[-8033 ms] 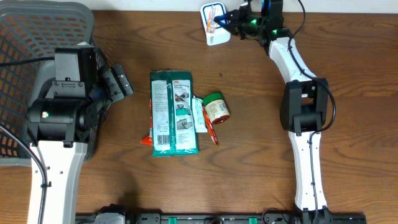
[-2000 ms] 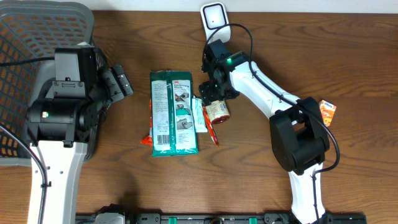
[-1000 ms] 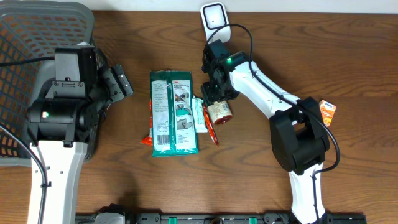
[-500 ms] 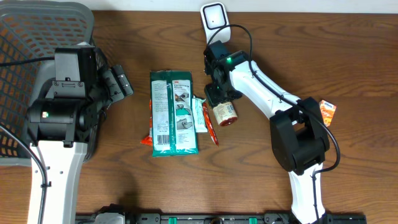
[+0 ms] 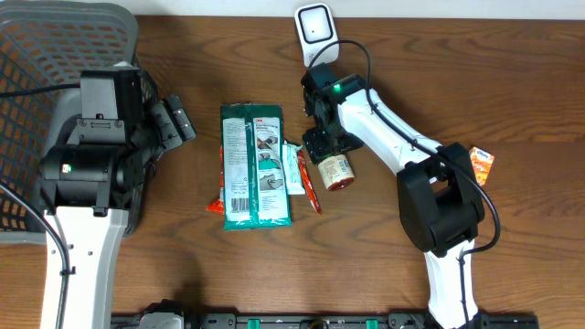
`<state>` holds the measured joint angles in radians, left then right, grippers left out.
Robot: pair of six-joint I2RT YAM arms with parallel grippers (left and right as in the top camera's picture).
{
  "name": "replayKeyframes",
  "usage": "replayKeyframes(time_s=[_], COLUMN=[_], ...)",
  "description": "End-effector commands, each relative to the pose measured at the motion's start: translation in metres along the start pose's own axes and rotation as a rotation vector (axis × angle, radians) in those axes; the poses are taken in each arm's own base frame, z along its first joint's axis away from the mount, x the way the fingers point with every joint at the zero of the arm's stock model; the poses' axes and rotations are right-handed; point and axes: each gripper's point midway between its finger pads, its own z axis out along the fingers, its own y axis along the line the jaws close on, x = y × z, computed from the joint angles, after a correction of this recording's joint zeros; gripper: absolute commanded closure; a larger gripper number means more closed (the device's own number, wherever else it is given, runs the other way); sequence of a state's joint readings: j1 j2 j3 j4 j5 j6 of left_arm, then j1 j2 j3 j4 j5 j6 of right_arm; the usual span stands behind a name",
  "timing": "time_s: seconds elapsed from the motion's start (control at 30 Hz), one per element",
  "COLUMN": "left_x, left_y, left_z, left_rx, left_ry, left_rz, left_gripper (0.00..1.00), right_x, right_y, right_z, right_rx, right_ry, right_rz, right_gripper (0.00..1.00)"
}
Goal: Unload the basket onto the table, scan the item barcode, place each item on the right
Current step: 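Grasp the Knorr jar with the right gripper and lift it, then carry the Knorr jar up to the scanner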
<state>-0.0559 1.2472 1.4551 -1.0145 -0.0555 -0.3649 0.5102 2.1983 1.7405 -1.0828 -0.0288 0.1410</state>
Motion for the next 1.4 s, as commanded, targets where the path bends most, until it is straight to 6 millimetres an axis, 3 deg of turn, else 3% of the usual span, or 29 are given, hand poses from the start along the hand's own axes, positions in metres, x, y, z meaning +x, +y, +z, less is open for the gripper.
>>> replayKeyframes(time_s=[0.0,0.17,0.47,0.53,0.7,0.77,0.87,0.97,1.2,1.37], left_x=[-0.003,-0.003,-0.003,-0.003,-0.003,-0.003,-0.003,-0.003,-0.003,-0.003], left_y=[0.002,0.002,0.002,0.002,0.002,0.002,0.002,0.002,0.002,0.002], left_z=[-0.002,-0.002,-0.002,-0.002,-0.002,-0.002,-0.002,-0.002,-0.002,-0.002], left_rx=[-0.008,-0.008,-0.008,-0.008,-0.008,-0.008,-0.008,-0.008,-0.008,-0.008], left_ry=[-0.009,-0.009,-0.009,-0.009,-0.009,-0.009,-0.009,-0.009,-0.009,-0.009], left_rz=[0.010,0.010,0.010,0.010,0.010,0.010,0.010,0.010,0.010,0.010], left_gripper=[0.09,0.08,0.09,0.08,0.09,0.09,0.09,0.09,0.09,0.09], right_x=[-0.002,0.004,0.003,0.001,-0.003,0.002,0.011,0.014,0.011,-0.001], right_y=[0.002,0.002,0.002,0.003,0.004,-0.002,-0.016,-0.018,-0.019,-0.015], right_z=[-0.011,-0.011,-0.019,-0.031,-0.085,-0.109,-0.125,-0.125,-0.104,-0.097], right_rx=[0.007,0.011,0.007,0.005,-0.013,0.002,0.055,0.065,0.062,0.037], right_ry=[-0.020,0.005,-0.005,-0.029,-0.154,-0.193,-0.208,-0.206,-0.213,-0.263], right_rz=[-0.035,-0.036,-0.033,-0.031,-0.001,0.044,0.117,0.152,0.167,0.166], right_gripper=[0.23,0.24,0.50,0.52,0.53,0.53,0.54,0.55,0.53,0.40])
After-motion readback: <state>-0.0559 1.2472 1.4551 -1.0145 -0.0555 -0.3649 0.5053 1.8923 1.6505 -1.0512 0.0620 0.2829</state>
